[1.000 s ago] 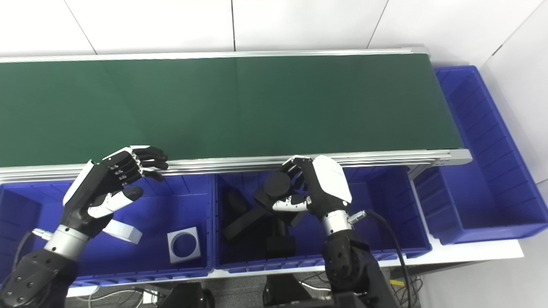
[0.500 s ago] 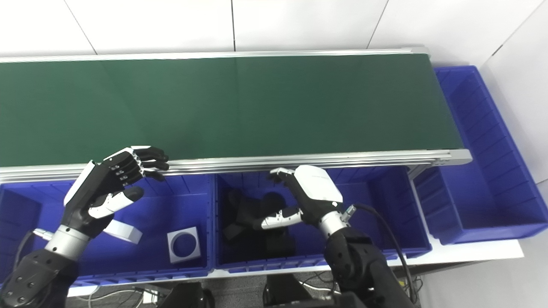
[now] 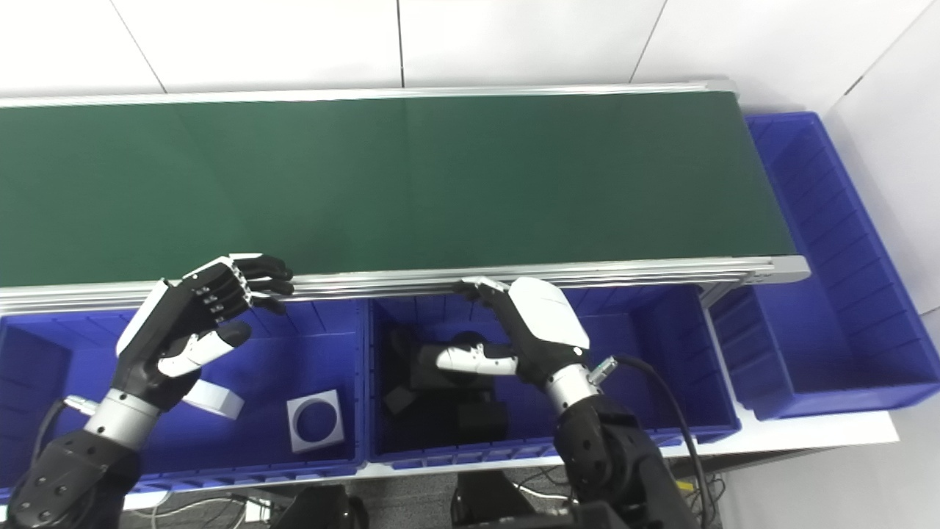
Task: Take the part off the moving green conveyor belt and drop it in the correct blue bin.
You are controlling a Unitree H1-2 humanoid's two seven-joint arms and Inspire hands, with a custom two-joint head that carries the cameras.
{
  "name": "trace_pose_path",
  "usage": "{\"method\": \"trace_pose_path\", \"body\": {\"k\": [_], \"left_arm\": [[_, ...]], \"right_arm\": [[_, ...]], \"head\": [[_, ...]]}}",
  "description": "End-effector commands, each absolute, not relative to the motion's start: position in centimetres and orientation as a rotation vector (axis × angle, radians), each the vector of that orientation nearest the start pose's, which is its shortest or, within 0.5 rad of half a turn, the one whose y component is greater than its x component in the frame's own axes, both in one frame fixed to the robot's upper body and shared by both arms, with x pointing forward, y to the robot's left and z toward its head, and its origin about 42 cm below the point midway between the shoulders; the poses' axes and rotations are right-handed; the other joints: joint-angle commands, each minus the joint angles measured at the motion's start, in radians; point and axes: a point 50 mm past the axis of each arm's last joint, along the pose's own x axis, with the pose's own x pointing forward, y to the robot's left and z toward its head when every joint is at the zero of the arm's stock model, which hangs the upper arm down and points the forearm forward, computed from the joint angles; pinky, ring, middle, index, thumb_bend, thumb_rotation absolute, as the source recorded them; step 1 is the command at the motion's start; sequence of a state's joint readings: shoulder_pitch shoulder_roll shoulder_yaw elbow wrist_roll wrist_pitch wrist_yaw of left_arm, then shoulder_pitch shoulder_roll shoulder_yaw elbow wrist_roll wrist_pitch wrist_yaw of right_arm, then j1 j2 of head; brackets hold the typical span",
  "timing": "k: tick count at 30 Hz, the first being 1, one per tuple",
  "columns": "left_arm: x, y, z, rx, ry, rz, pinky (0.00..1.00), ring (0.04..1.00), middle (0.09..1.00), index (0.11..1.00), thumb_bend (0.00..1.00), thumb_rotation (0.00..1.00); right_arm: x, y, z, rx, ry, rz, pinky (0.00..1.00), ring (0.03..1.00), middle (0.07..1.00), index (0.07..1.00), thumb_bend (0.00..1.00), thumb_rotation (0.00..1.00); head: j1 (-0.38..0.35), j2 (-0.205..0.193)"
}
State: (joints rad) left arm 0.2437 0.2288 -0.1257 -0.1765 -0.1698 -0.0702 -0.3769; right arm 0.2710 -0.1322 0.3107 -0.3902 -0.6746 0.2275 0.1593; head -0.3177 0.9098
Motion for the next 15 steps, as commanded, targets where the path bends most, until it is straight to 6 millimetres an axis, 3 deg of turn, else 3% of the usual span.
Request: {"method": "trace_pose_path", "body": {"k": [1, 3, 8, 15], "left_arm": [[19.5, 23.6, 9.6, 0.044, -0.037, -0.477, 0.58, 0.680, 0.713, 0.697, 0.82, 0.54], [19.4, 23.4, 9.5, 0.049, -0.042, -0.474, 0.57, 0.669, 0.707, 0.690, 0.82, 0.55], [19.1, 22.8, 9.2, 0.058, -0.038, -0.477, 0.58, 0.678, 0.716, 0.705, 0.83, 0.56], [18.8, 22.3, 8.8, 0.053, -0.034, -0.468, 0.60, 0.686, 0.727, 0.723, 0.83, 0.54]], "right_arm": [[18.5, -16.9, 13.5, -0.573, -0.049, 0.262, 0.64, 0.719, 0.750, 0.759, 0.68, 0.79], [18.4, -16.2, 14.1, -0.433, -0.083, 0.249, 0.61, 0.687, 0.728, 0.744, 0.66, 0.73], [17.8, -14.2, 14.6, -0.155, -0.107, 0.244, 0.64, 0.706, 0.748, 0.781, 0.65, 0.71], [17.2, -13.1, 12.9, -0.027, -0.120, 0.246, 0.66, 0.734, 0.764, 0.817, 0.70, 0.76]], "head": [[0.018, -0.013], [0.041, -0.027], [0.086, -0.058], [0.115, -0.083]]}}
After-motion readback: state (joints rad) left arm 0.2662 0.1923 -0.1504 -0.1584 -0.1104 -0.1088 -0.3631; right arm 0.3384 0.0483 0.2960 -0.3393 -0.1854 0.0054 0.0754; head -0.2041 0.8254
